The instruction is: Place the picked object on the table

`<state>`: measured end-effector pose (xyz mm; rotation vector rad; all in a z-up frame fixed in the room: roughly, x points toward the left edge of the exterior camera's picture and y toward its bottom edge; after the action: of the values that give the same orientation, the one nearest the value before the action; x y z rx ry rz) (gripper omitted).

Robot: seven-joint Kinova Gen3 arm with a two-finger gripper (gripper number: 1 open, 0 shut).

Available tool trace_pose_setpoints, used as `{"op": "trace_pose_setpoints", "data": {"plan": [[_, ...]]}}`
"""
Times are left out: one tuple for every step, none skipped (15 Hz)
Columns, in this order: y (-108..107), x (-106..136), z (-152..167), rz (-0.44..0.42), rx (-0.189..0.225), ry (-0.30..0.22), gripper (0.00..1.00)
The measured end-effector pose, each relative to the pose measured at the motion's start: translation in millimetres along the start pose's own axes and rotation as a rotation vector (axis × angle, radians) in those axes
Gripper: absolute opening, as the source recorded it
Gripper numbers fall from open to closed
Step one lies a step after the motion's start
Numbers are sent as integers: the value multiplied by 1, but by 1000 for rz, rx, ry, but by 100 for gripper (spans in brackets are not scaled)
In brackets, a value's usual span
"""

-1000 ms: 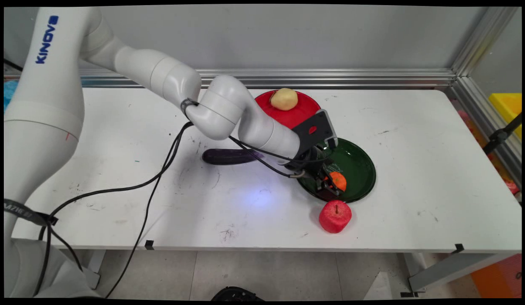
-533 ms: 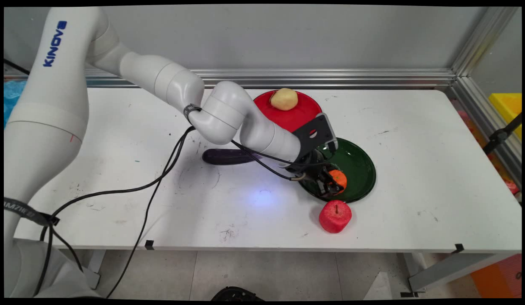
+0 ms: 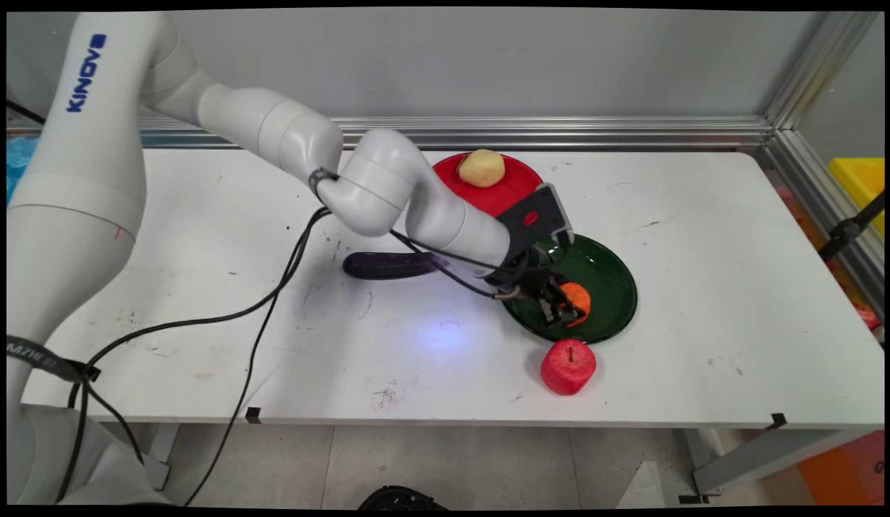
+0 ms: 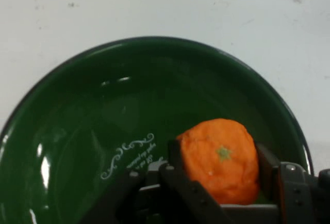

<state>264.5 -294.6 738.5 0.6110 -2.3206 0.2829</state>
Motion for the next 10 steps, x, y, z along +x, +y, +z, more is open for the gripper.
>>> {"op": "trace_pose_setpoints", "data": {"plan": [[-3,4,-7,0,-3,3,0],[-5,9,-15,2,-7,5,0],[-7,12,-22,8,-9,5,0],[-9,15,-32,18,-12,6,0],[-11,18,-42,29,-15,4,0],[-13,18,-50,36,-17,1,0],[-14,18,-56,40,-18,-1,0],[-16,17,-67,50,-21,-9,0],[-18,16,-76,58,-23,-15,0],[-21,12,-87,70,-25,-25,0]]}}
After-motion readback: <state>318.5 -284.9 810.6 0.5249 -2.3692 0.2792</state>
